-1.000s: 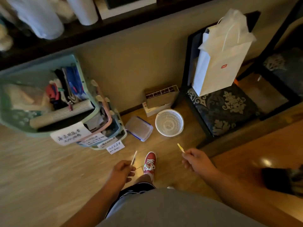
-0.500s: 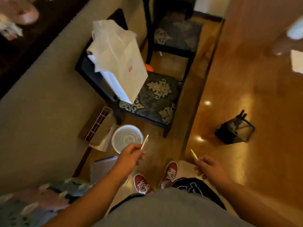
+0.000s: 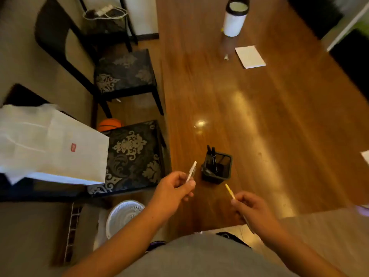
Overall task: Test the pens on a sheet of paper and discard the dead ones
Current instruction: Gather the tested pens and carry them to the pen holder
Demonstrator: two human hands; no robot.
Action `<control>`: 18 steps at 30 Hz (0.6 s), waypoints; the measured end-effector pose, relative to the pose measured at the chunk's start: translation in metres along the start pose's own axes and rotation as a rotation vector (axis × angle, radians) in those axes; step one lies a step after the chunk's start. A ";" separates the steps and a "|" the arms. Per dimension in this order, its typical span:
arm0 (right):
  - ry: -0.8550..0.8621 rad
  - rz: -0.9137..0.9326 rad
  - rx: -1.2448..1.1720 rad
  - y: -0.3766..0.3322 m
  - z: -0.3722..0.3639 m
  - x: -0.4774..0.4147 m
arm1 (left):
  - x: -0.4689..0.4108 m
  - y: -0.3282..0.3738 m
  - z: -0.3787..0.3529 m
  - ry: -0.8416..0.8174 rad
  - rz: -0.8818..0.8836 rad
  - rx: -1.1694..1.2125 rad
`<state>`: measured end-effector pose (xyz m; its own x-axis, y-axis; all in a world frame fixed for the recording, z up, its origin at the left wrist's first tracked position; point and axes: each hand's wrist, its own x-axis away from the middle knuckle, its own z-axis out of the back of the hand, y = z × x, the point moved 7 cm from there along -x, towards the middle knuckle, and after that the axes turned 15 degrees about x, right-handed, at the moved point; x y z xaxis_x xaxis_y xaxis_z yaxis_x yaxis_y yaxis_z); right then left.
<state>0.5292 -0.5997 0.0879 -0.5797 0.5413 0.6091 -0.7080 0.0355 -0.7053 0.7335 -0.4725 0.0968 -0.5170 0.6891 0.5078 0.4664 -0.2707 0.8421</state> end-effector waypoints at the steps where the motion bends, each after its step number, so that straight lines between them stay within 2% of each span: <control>1: 0.004 0.037 -0.027 -0.012 0.007 0.000 | -0.004 0.013 -0.011 -0.031 -0.029 -0.005; 4: 0.071 0.168 -0.057 -0.049 0.029 -0.002 | -0.014 0.054 -0.039 -0.085 -0.166 -0.078; 9: 0.293 0.337 0.032 -0.094 0.065 -0.008 | -0.030 0.105 -0.066 -0.126 -0.354 -0.293; 14: 0.405 0.418 0.003 -0.119 0.076 -0.017 | -0.051 0.121 -0.081 -0.194 -0.373 -0.348; 18: 0.517 0.415 0.076 -0.124 0.079 -0.026 | -0.071 0.118 -0.085 -0.257 -0.326 -0.393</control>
<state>0.6007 -0.6845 0.1884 -0.5554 0.8312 0.0272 -0.5052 -0.3113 -0.8049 0.7642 -0.6104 0.1757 -0.3749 0.9072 0.1909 -0.0158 -0.2122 0.9771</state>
